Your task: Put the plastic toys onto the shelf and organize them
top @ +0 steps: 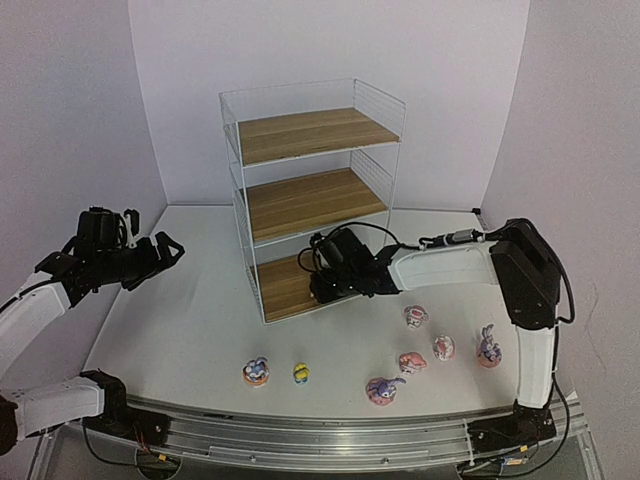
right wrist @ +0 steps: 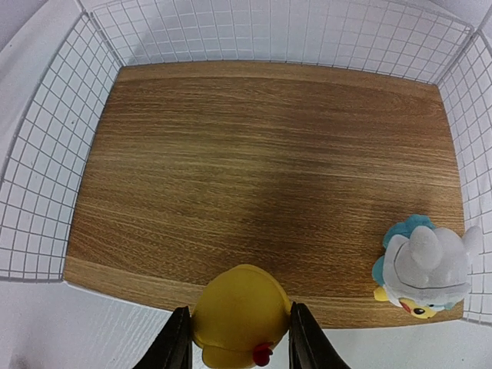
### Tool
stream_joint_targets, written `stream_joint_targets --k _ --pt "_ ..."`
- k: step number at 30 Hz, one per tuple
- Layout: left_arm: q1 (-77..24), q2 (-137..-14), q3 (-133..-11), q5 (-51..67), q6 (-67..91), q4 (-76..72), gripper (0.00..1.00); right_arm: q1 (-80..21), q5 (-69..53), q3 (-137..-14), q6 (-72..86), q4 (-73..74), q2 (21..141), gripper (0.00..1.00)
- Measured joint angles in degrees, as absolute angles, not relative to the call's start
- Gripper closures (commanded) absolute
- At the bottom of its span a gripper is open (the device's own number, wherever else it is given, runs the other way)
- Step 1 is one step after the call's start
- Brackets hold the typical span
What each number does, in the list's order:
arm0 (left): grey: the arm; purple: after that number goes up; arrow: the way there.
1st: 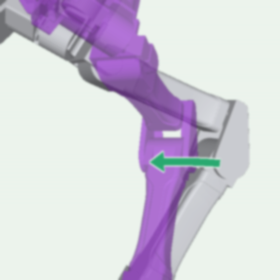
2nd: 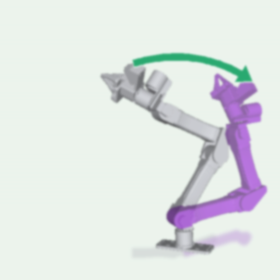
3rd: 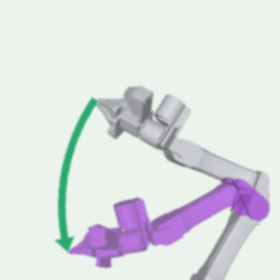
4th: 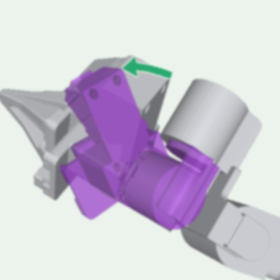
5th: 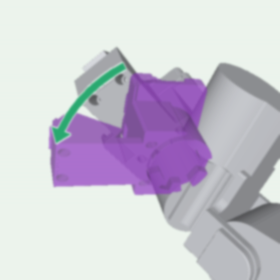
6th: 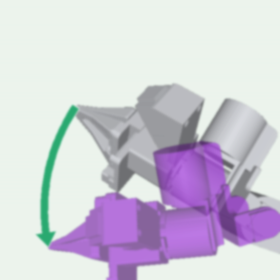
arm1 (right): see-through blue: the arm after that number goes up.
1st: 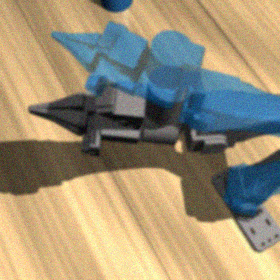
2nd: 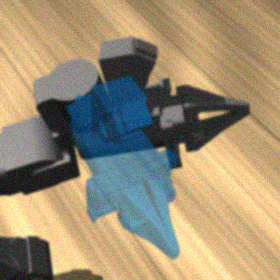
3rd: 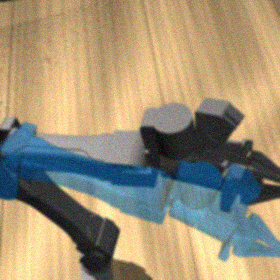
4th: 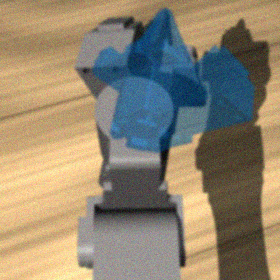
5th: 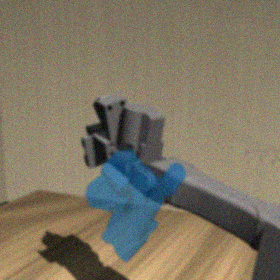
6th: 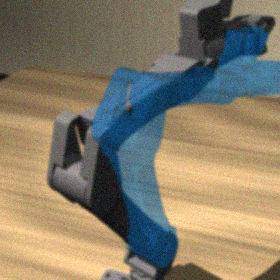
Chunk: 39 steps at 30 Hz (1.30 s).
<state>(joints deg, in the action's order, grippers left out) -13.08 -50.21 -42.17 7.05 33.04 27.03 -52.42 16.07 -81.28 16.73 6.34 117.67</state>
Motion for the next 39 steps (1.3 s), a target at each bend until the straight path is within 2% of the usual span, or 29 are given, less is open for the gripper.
stream_joint_targets --k 39 --pt "-13.1 -49.1 -41.8 5.8 33.1 27.1 0.01 -49.8 14.3 -83.8 14.8 4.0 121.0 0.83"
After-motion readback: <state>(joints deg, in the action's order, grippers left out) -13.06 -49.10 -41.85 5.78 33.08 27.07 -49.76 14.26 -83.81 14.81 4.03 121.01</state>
